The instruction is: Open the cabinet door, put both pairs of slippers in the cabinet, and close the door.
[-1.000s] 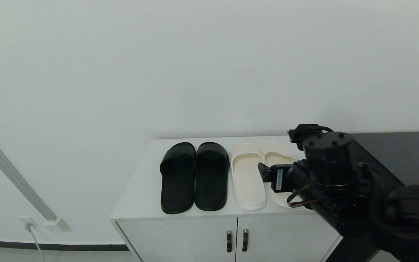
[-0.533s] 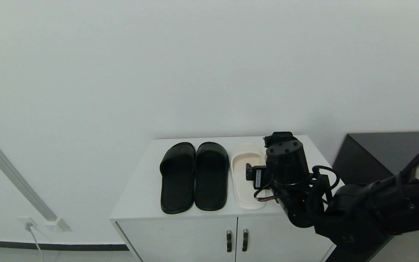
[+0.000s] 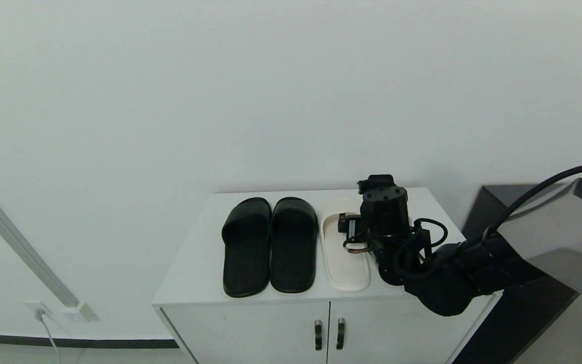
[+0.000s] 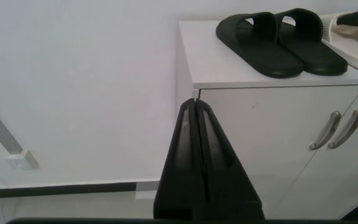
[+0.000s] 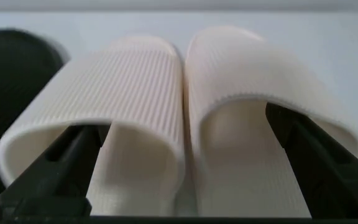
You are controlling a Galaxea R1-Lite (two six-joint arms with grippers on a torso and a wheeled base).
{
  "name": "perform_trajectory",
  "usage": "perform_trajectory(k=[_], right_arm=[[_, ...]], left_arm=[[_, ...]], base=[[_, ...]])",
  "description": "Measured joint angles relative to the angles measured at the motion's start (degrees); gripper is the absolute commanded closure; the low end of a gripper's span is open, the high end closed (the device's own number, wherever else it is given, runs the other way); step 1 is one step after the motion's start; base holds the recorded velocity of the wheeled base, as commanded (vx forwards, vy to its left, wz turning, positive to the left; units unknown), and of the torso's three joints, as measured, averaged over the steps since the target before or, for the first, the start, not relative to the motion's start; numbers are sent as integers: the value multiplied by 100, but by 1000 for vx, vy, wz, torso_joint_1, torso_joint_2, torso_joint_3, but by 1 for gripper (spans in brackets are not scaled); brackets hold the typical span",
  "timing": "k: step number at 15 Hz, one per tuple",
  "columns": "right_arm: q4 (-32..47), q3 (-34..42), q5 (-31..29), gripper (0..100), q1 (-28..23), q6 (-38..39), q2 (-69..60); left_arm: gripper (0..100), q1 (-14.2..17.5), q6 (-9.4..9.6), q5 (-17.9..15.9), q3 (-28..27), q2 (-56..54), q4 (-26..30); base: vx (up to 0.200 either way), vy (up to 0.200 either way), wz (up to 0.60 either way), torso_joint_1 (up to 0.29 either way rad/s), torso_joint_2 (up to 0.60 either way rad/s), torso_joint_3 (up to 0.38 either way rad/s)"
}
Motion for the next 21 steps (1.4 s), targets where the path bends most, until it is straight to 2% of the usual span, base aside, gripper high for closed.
perform_trajectory(k=[4, 5, 19, 21], right_arm=[[-140, -102, 62, 0, -99, -143, 263], [-143, -111, 62, 100, -96, -143, 293], [-129, -10, 78, 100, -74, -490, 21], [-137, 215, 402, 100, -44, -562, -256]], left_arm=[[100, 2, 0, -1, 0, 0, 0], [100, 2, 0, 0, 0, 0, 0], [100, 5, 0, 7, 2, 0, -2], [100, 2, 2, 7, 5, 0, 0]], base=[[0, 0, 0, 0, 0, 0], [0, 0, 0, 0, 0, 0], [0, 0, 0, 0, 0, 0], [0, 0, 0, 0, 0, 0]])
